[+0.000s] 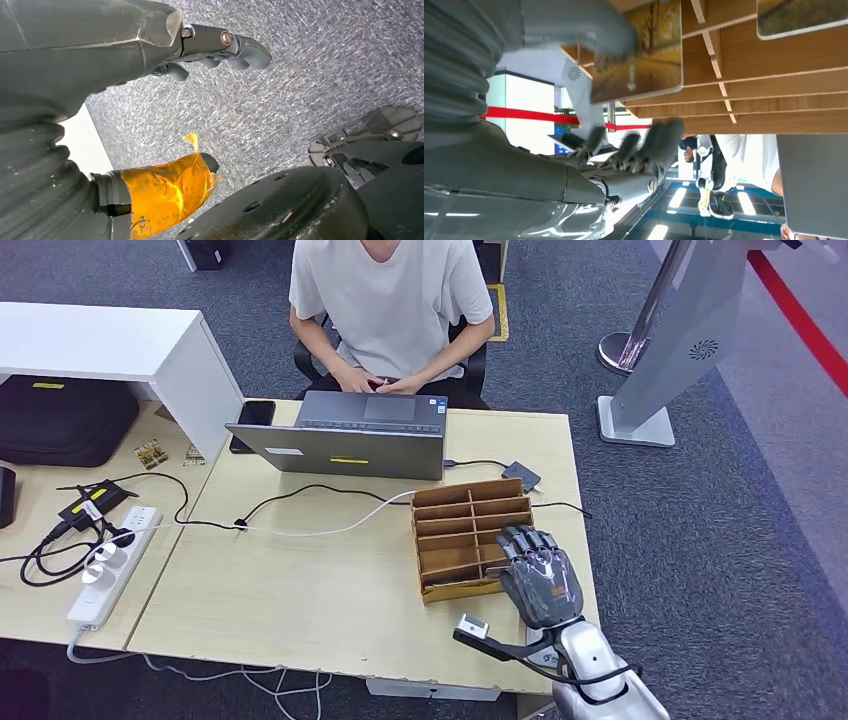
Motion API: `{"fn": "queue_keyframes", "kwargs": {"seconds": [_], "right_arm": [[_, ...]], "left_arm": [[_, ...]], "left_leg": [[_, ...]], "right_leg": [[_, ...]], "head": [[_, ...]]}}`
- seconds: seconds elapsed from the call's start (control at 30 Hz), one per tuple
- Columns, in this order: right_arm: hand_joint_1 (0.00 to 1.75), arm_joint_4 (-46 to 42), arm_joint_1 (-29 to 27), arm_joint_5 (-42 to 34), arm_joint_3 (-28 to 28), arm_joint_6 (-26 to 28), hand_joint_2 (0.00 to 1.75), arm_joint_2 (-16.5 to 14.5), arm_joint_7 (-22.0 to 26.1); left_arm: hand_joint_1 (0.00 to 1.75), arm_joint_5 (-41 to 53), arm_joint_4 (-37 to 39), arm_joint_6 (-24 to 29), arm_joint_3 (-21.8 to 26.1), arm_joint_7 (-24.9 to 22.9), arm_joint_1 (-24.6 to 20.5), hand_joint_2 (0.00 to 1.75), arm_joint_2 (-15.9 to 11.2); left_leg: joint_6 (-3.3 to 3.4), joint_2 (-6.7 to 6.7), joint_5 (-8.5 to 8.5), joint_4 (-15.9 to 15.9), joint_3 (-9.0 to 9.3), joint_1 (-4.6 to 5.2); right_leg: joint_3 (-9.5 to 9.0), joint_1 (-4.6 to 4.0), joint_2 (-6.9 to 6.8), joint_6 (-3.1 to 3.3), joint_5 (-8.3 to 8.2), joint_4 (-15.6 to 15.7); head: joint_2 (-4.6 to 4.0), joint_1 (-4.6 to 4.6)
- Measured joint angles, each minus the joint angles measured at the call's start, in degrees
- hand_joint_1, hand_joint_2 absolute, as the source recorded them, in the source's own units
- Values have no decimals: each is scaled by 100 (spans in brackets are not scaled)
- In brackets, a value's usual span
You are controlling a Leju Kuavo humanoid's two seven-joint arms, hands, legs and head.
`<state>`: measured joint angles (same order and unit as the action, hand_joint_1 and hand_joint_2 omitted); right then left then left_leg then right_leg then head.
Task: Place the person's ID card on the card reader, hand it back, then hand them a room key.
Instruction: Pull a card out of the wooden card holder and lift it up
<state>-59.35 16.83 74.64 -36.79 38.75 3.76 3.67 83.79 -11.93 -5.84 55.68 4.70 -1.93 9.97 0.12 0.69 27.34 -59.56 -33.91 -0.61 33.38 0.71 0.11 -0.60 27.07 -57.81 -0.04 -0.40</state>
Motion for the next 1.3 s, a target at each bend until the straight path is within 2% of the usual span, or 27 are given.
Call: {"fn": "queue_keyframes", "kwargs": {"seconds": [1.3], "right_arm": [[175, -16, -69, -479, 157, -261, 175, 72, 372]], "left_arm": [[0, -23, 0, -139, 15, 131, -4, 175, 2]], "left_leg": [[0, 0, 0, 0, -1, 0]], "right_leg": [[-1, 0, 0, 0, 0, 0]], "head": [[0, 1]]}}
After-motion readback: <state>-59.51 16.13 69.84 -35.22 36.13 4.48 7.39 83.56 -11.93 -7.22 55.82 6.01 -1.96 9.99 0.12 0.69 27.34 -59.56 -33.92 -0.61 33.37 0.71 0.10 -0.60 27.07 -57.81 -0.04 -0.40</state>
